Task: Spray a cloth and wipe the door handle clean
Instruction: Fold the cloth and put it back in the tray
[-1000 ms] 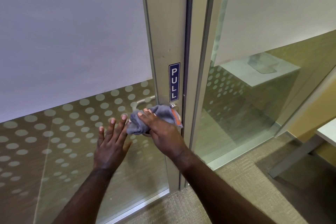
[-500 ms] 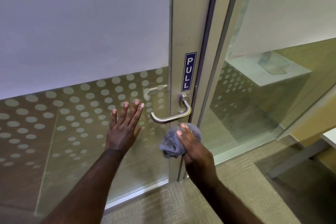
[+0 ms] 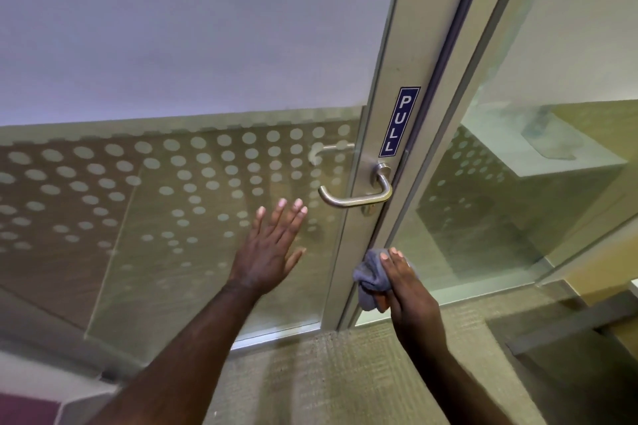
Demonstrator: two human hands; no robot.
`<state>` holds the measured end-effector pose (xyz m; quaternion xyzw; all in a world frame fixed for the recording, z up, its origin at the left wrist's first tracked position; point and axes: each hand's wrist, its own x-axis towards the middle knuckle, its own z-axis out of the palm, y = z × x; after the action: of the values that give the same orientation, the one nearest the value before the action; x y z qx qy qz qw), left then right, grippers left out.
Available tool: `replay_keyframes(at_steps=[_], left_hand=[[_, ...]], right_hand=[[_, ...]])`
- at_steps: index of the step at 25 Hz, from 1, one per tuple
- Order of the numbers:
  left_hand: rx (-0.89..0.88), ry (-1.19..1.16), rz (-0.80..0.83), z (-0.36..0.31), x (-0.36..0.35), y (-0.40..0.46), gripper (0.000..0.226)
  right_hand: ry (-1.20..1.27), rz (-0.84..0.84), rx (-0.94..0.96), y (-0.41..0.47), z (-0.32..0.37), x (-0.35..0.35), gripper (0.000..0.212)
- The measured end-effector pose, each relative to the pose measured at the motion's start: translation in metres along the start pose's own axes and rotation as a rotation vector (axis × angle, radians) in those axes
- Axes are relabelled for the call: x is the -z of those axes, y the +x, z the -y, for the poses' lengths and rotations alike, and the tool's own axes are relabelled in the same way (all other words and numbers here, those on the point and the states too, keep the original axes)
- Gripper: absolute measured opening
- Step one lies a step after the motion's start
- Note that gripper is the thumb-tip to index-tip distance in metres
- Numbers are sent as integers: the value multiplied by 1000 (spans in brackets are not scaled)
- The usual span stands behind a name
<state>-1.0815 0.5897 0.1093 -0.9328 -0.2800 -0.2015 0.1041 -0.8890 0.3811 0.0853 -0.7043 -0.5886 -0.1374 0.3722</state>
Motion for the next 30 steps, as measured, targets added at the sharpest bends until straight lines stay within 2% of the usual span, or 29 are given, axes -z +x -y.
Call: replay_keyframes(at_steps=[2, 4, 6, 9, 12, 15, 19, 23, 27, 30], left_hand=[[-22, -79, 135, -22, 5, -23, 72], [-8, -198, 265, -44, 8, -40, 75], [8, -319, 312, -65, 11, -52, 79], [51, -548, 266, -102, 20, -61, 77], [190, -737, 203, -140, 28, -68, 67], [325, -787, 240, -179, 35, -74, 66], [591, -929, 228, -224, 48, -84, 58], [794, -1120, 162, -247, 63, -98, 20], [870, -1169, 165, -252, 71, -111, 29], [854, -1202, 188, -251, 75, -123, 34]], right_hand=[[36, 58, 37, -3, 3, 2, 51], [81, 116, 68, -4, 6, 5, 53], [120, 156, 118, -8, 8, 8, 53], [129, 188, 219, -19, 6, 15, 52], [98, 244, 252, -33, 0, 28, 72], [80, 303, 210, -48, -3, 47, 72], [30, 490, 110, -72, 0, 68, 85], [-41, 623, 151, -91, 4, 84, 82], [-44, 684, 148, -96, 9, 92, 81], [88, 684, 92, -107, 5, 92, 83]])
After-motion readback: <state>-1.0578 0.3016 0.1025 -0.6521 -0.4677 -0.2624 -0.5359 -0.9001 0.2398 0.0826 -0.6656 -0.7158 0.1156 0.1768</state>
